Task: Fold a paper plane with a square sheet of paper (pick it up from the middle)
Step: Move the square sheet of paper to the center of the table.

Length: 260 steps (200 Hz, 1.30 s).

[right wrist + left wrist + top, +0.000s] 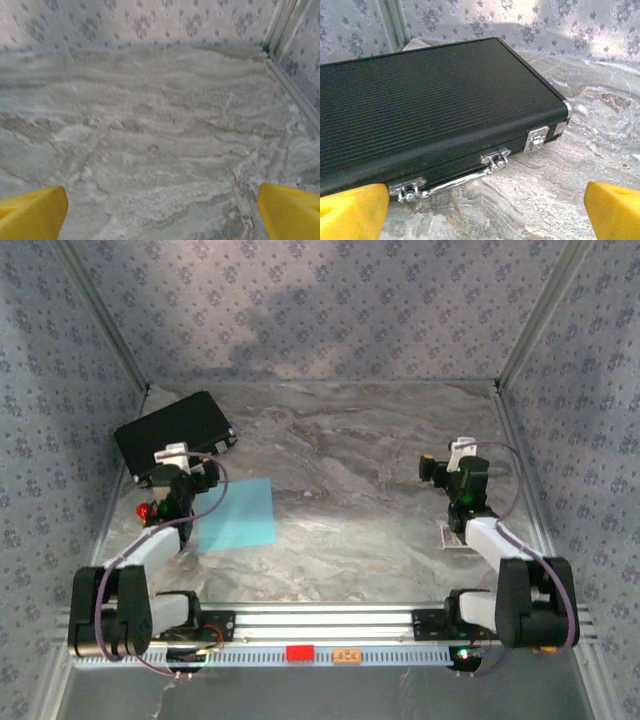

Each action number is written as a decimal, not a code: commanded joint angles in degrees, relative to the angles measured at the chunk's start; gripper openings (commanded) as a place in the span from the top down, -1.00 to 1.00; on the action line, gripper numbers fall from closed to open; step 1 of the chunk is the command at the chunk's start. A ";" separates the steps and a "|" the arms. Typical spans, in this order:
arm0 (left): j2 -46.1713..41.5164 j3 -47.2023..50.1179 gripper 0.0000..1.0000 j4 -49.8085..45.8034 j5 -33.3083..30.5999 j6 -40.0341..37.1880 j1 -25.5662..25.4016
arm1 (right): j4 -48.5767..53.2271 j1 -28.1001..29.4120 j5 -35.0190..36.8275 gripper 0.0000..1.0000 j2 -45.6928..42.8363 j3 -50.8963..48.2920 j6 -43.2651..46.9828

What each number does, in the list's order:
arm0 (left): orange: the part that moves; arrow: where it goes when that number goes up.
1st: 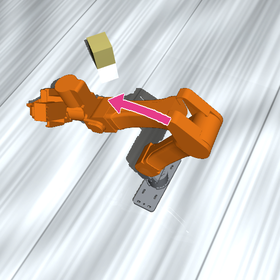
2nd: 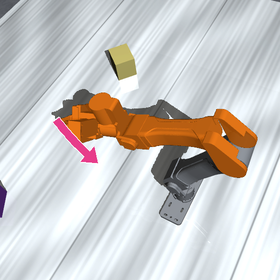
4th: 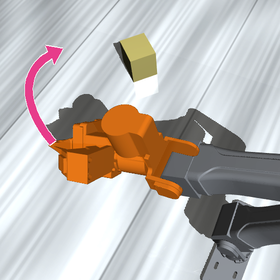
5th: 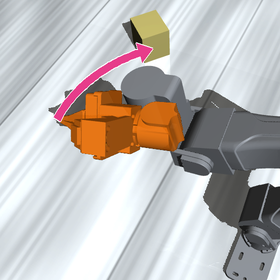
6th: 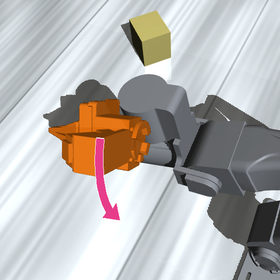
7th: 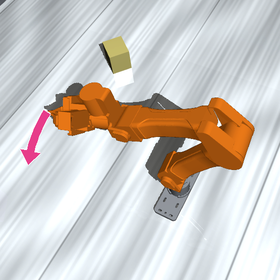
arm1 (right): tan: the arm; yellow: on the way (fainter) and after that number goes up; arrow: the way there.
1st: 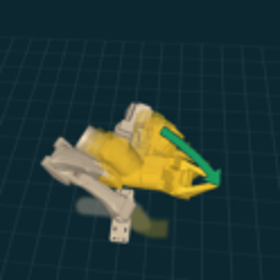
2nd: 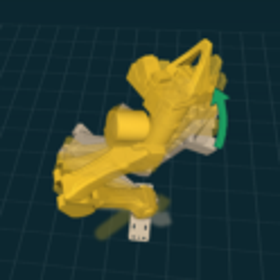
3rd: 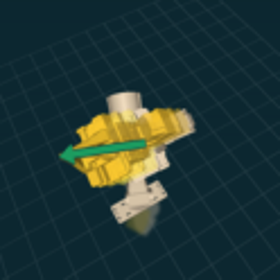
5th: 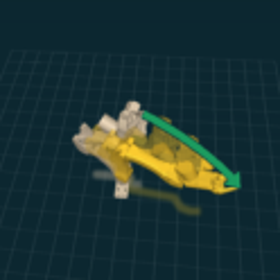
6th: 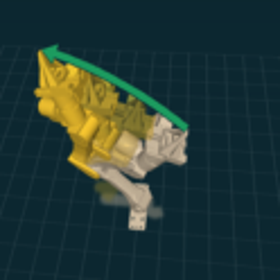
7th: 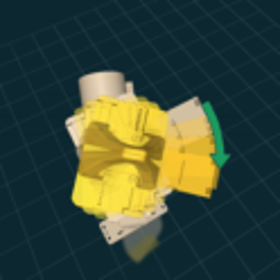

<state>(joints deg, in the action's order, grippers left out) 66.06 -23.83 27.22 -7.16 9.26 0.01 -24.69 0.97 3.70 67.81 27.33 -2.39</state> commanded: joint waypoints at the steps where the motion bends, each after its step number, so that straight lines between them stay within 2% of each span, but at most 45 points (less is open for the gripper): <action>1: -4.63 -5.31 -0.99 -15.63 -5.28 12.61 0.52 | 16.30 0.59 -1.85 -0.98 -4.20 6.06 -9.63; 17: -6.24 -9.09 -0.99 -27.81 -8.91 23.42 0.55 | 26.19 0.35 -7.13 -0.98 -6.24 11.15 -18.64; 29: -6.71 -10.49 -0.99 -29.76 1.55 21.28 0.73 | 28.08 0.20 -9.68 -0.98 -7.30 11.81 -25.75; 42: -6.44 -10.18 -0.99 -28.37 12.66 22.15 0.70 | 25.11 0.14 -18.26 -0.98 -7.70 10.48 -28.29; 55: -5.27 -10.21 -0.99 -29.01 19.78 24.56 0.32 | 23.20 0.91 -23.53 -0.98 -7.36 9.65 -31.47; 65: -4.03 -11.23 -0.99 -31.98 22.06 25.28 -0.66 | 22.26 2.21 -26.10 -0.98 -6.76 9.41 -33.05; 104: 1.20 -12.95 -0.99 -40.46 21.46 25.08 -7.83 | 27.83 9.64 -25.49 -0.98 -3.90 11.42 -31.23; 146: 4.43 -11.24 -0.99 -41.46 18.66 26.36 -10.72 | 28.99 15.50 -21.39 -0.98 -2.24 11.39 -31.33; 208: 11.90 -12.13 -0.99 -40.93 18.74 25.85 -12.87 | 29.25 17.36 -19.12 -0.98 -0.49 10.90 -32.09; 260: 19.59 -14.93 -0.99 -41.02 17.23 26.25 -19.38 | 29.79 17.73 -17.12 -0.98 -0.78 9.61 -32.95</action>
<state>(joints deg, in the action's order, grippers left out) 81.91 -37.71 -11.92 10.11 34.61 -16.23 3.29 18.31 -15.64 67.18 37.54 -34.13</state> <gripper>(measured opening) 0.997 0.990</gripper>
